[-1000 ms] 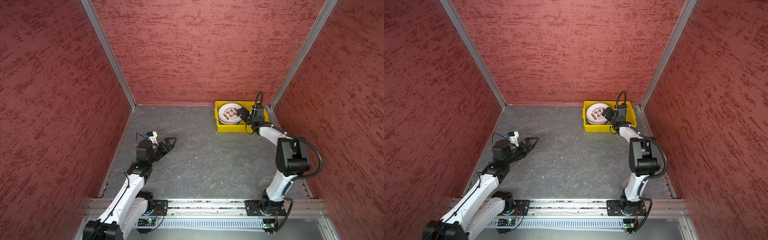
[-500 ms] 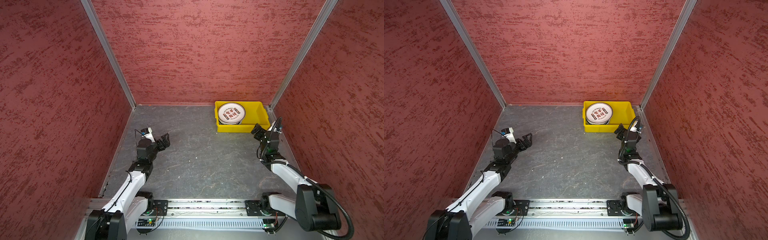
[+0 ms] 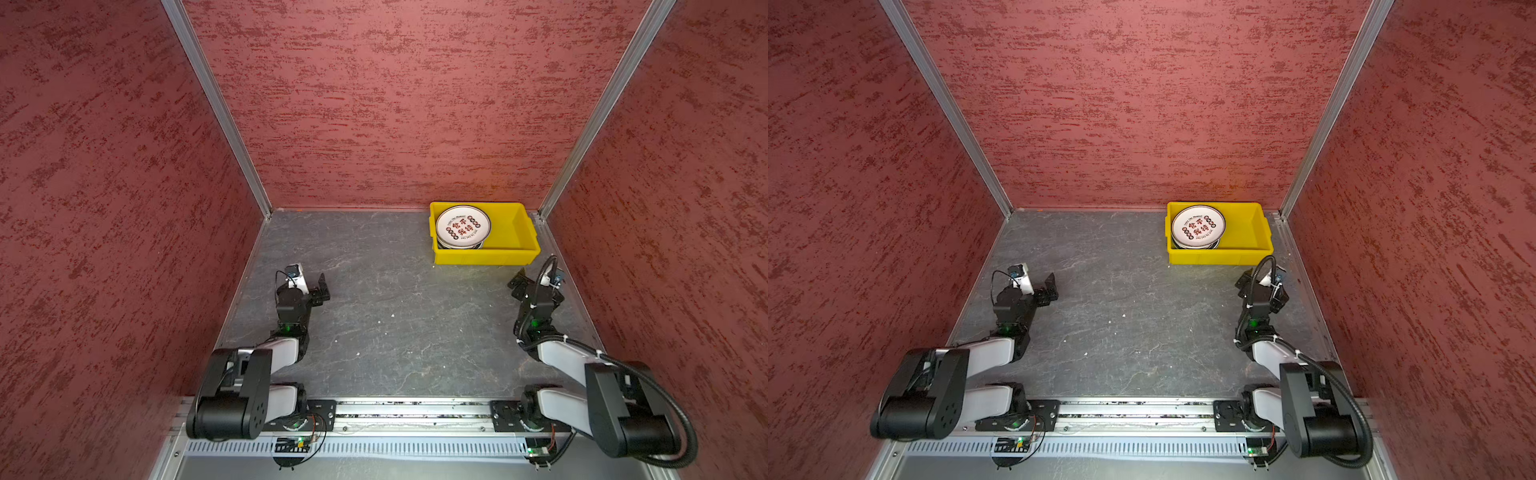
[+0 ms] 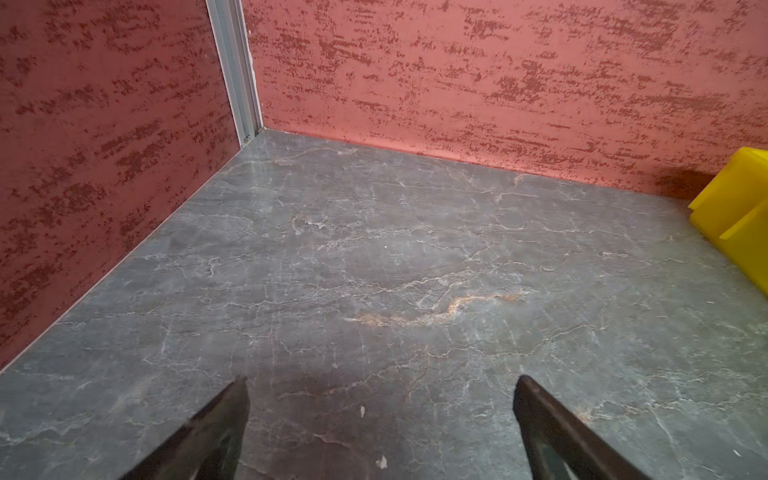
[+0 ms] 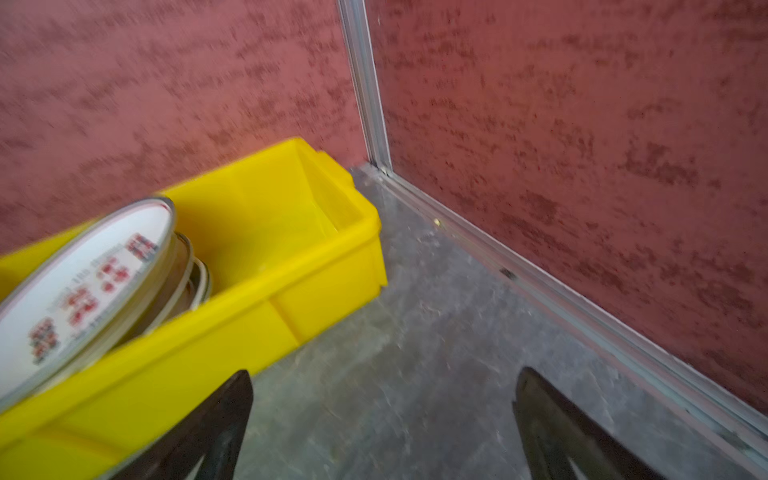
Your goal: Place the plates into the plastic bin on the countertop
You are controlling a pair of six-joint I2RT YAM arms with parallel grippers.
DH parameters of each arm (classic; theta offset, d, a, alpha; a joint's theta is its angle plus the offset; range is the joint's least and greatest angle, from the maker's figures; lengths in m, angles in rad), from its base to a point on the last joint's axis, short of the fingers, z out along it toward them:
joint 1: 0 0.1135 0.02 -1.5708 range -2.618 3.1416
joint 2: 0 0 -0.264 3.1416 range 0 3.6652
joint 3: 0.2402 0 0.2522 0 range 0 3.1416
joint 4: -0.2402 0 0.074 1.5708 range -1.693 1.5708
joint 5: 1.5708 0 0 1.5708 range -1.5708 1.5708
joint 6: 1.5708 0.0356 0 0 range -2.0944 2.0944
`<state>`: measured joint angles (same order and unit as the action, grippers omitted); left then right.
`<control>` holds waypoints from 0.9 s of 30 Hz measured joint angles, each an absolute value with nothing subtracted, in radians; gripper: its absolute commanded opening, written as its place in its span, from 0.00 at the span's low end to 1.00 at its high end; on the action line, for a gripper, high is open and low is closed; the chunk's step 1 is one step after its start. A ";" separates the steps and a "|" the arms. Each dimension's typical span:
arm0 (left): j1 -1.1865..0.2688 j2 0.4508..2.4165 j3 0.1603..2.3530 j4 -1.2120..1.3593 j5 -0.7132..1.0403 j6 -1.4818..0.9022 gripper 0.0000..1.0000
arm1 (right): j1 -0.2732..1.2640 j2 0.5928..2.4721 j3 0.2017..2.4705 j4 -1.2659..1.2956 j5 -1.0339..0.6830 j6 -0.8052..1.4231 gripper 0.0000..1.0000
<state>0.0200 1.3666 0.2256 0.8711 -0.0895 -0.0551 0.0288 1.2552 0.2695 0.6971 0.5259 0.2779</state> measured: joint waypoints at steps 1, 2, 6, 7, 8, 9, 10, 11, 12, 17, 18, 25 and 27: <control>0.035 1.430 0.235 0.927 -0.076 -0.054 0.99 | 0.028 1.288 0.270 0.725 0.525 0.259 0.99; 0.047 1.483 0.248 0.961 -0.064 -0.053 0.99 | 0.027 1.317 0.275 0.748 0.525 0.244 0.99; 0.057 1.529 0.299 0.944 -0.017 -0.046 0.99 | 0.027 1.386 0.328 0.772 0.518 0.196 0.99; 0.055 1.530 0.318 0.935 -0.007 -0.043 1.00 | 0.027 1.390 0.335 0.783 0.511 0.183 0.99; 0.050 1.531 0.337 0.934 -0.003 -0.036 0.99 | 0.027 1.390 0.337 0.795 0.501 0.173 0.99; 0.046 1.531 0.350 0.929 -0.003 -0.033 0.99 | 0.027 1.390 0.337 0.809 0.489 0.162 0.99; 0.041 1.531 0.365 0.926 -0.001 -0.028 0.99 | 0.027 1.390 0.337 0.823 0.475 0.148 0.99; 0.038 1.531 0.373 0.926 0.000 -0.025 0.99 | 0.026 1.400 0.332 0.858 0.456 0.135 0.99; 0.035 1.531 0.376 0.923 0.001 -0.023 0.99 | 0.024 1.419 0.323 0.915 0.441 0.124 0.99; 0.031 1.532 0.376 0.905 0.002 -0.013 0.99 | -0.007 1.525 0.306 1.014 0.316 0.093 0.99; 0.031 1.532 0.376 0.902 0.002 -0.011 0.99 | -0.017 1.537 0.297 1.041 0.300 0.093 0.99; 0.021 1.532 0.376 0.897 -0.001 -0.004 0.99 | -0.038 1.546 0.278 1.097 0.239 0.091 0.99; 0.020 1.532 0.376 0.897 -0.001 -0.002 0.99 | -0.038 1.546 0.278 1.106 0.231 0.091 0.99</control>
